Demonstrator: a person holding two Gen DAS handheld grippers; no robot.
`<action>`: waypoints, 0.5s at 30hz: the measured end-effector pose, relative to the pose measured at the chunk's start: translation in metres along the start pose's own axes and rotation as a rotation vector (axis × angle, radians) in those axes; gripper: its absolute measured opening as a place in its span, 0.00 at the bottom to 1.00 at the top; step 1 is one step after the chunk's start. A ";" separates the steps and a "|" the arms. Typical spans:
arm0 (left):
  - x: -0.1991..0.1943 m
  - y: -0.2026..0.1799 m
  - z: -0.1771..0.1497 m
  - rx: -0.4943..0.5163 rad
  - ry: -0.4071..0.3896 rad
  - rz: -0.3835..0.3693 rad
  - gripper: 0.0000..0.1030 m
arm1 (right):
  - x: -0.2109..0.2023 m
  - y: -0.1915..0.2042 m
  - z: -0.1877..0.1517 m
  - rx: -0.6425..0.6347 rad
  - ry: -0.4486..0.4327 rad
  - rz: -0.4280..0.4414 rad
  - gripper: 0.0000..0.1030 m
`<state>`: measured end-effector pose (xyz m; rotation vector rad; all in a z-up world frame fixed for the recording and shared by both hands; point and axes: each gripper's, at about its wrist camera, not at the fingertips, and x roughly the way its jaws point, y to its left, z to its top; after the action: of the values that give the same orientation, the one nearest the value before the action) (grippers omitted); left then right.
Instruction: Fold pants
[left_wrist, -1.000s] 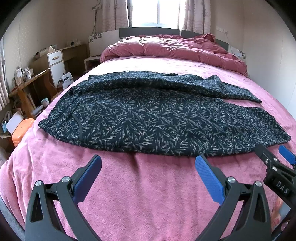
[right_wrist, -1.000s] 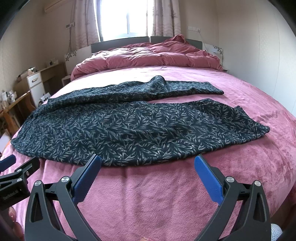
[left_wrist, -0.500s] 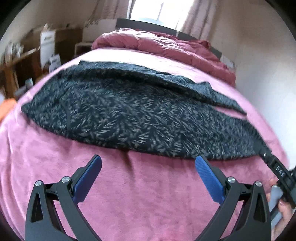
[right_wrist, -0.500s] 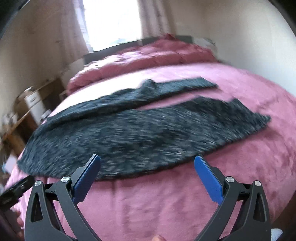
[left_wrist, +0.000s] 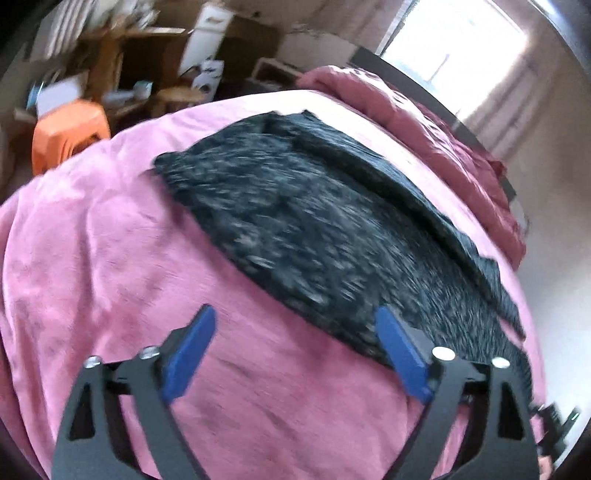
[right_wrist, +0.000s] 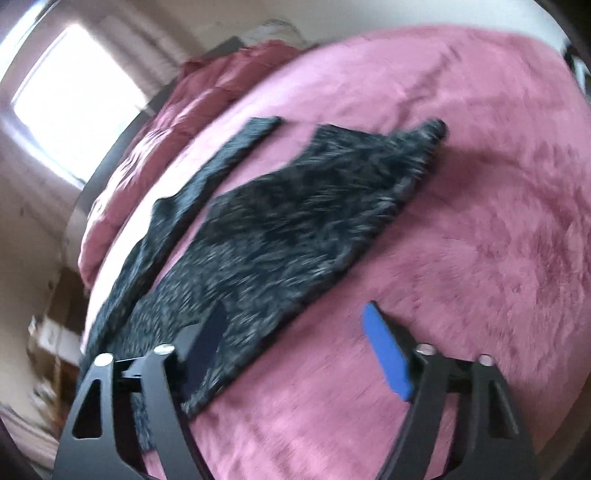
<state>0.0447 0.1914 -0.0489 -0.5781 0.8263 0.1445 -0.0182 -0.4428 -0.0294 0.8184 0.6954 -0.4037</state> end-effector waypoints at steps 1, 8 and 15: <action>0.001 0.008 0.004 -0.020 -0.007 -0.025 0.69 | 0.003 -0.005 0.004 0.029 0.009 0.008 0.61; 0.023 0.028 0.020 -0.083 -0.017 -0.083 0.61 | 0.017 -0.034 0.029 0.185 0.006 0.079 0.45; 0.044 0.038 0.047 -0.137 -0.027 -0.127 0.53 | 0.033 -0.057 0.058 0.224 0.014 0.136 0.36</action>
<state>0.0922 0.2447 -0.0718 -0.7541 0.7554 0.0924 -0.0038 -0.5261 -0.0546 1.0752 0.6096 -0.3571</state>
